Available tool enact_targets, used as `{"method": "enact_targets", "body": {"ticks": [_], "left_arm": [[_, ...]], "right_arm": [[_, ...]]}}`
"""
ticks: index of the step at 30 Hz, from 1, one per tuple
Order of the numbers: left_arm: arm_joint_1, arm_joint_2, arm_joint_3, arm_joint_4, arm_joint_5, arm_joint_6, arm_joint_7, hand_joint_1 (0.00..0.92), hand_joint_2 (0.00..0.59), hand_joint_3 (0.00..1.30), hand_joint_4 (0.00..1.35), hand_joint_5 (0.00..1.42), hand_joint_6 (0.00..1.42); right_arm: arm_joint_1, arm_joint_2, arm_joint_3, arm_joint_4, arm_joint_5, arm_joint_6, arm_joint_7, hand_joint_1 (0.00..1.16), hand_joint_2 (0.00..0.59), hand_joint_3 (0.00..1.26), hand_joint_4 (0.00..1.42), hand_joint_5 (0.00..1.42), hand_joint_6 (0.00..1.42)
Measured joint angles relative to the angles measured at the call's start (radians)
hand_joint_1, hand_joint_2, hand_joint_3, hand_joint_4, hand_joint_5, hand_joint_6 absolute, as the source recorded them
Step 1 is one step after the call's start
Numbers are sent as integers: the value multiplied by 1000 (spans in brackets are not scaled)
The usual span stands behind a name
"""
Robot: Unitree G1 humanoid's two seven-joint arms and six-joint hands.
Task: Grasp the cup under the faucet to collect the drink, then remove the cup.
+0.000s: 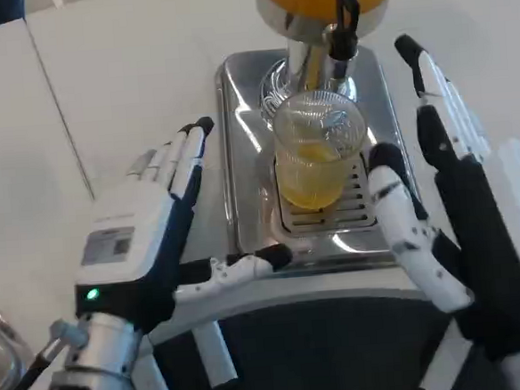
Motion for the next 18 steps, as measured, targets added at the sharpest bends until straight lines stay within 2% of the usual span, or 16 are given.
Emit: {"method": "enact_targets", "body": {"ticks": [1, 3, 5, 10, 13, 18], "left_arm": [[-8, -3, -5, 6, 0, 0, 0, 66, 43, 0, 0, 76, 86], [-14, -6, -11, 12, 1, 0, 1, 62, 42, 0, 0, 76, 87], [-29, -11, -35, 24, 4, -1, 3, 60, 41, 0, 0, 77, 88], [-43, -36, -66, 48, 22, 5, 23, 60, 25, 0, 0, 98, 102], [-51, -57, -72, 70, 23, 19, 30, 65, 24, 0, 0, 109, 114], [-99, -85, -68, 141, -3, 32, 56, 77, 21, 0, 0, 126, 133]], "right_arm": [[29, -24, -16, -17, -2, -19, 11, 123, 586, 0, 0, 0, 0], [64, -46, -37, -31, -8, -45, 20, 164, 586, 0, 0, 0, 0], [137, -106, -80, -48, -26, -97, 34, 211, 586, 0, 0, 0, 0], [229, -170, -133, -52, -87, -190, 41, 295, 557, 0, 0, 0, 0], [282, -188, -154, -52, -100, -237, 41, 303, 552, 0, 0, 0, 0], [354, -187, -194, -53, -96, -277, 41, 325, 530, 0, 0, 0, 0]]}}
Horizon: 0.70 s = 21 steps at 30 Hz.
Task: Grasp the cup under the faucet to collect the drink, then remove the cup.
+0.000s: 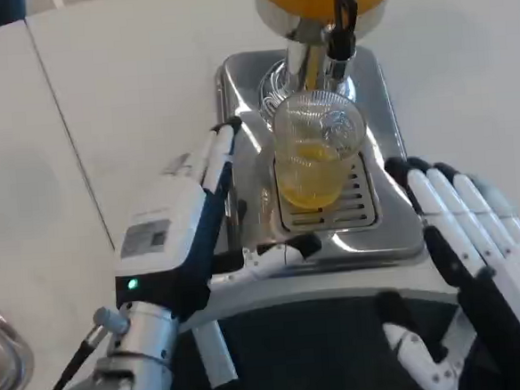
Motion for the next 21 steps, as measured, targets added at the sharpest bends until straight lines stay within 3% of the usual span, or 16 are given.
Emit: {"method": "enact_targets", "body": {"ticks": [7, 21], "left_arm": [[-91, -30, 14, 118, -55, 3, 43, 90, 18, 0, 0, 159, 161], [-109, -31, -6, 183, -114, -110, 75, 117, 7, 0, 0, 206, 194]], "right_arm": [[48, 17, -41, -43, 15, -18, 30, 315, 508, 0, 0, 0, 0], [45, 86, -57, -77, 20, -19, 109, 303, 482, 0, 0, 0, 0]]}}
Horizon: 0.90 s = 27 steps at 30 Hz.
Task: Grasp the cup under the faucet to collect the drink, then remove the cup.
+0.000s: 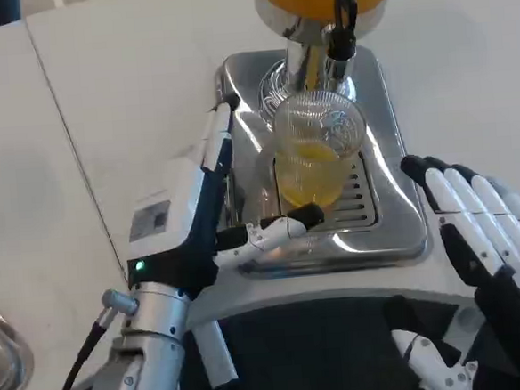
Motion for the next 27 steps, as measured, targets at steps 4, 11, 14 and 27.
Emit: {"method": "enact_targets", "body": {"ticks": [4, 11, 14, 27], "left_arm": [[-22, -7, -9, 16, 1, -8, 1, 117, 7, 0, 0, 208, 196], [-60, -32, -25, 78, -7, -27, 3, 130, 13, 0, 0, 234, 210], [-72, -33, -26, 89, -18, -49, 7, 134, 13, 0, 0, 246, 224], [-153, -78, -37, 195, -42, -49, 17, 151, 17, 0, 0, 276, 260]], "right_arm": [[3, 25, 7, -2, -5, 0, 5, 303, 482, 0, 0, 0, 0], [22, 38, 14, -3, -20, -1, 6, 303, 481, 0, 0, 0, 0], [29, 43, 16, -3, -23, -1, 7, 303, 481, 0, 0, 0, 0], [20, 62, 15, -3, -21, -1, 29, 299, 471, 0, 0, 0, 0]]}}
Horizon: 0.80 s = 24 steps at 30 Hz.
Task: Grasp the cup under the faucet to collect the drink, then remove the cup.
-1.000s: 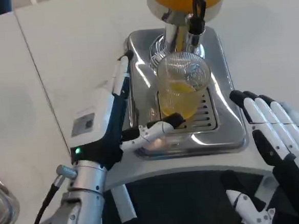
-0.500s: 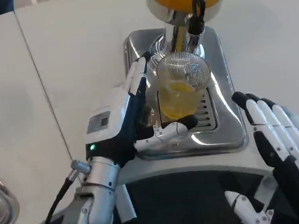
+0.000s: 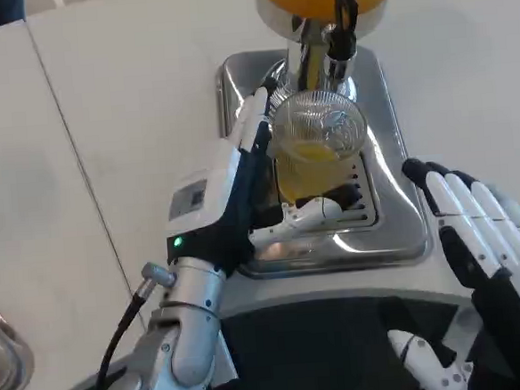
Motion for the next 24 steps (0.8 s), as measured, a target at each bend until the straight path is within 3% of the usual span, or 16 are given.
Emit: {"method": "enact_targets", "body": {"ticks": [7, 14, 18, 20, 24], "left_arm": [[-35, -19, -5, 36, 0, 0, 11, 225, 27, 0, 0, 311, 294], [-43, -36, -12, 57, 8, 13, 44, 313, 37, 33, 70, 388, 374], [-56, -43, -28, 61, 13, 37, 63, 337, 39, 65, 114, 462, 510], [-59, -50, -40, 61, 33, 51, 87, 362, 40, 119, 177, 560, 674], [-56, -71, -53, 54, 51, 92, 130, 412, 38, 324, 439, 784, 996]], "right_arm": [[21, 3, -3, 0, 3, -11, 0, 296, 467, 0, 0, 0, 0], [-12, 10, -9, -6, 20, 11, 35, 290, 460, 0, 0, 0, 0], [-25, 19, -11, -8, 23, 31, 52, 287, 457, 0, 0, 0, 0], [-33, 23, -14, -8, 23, 43, 60, 286, 457, 0, 0, 0, 0], [-38, 27, -17, -11, 33, 55, 73, 284, 456, 0, 0, 0, 0]]}}
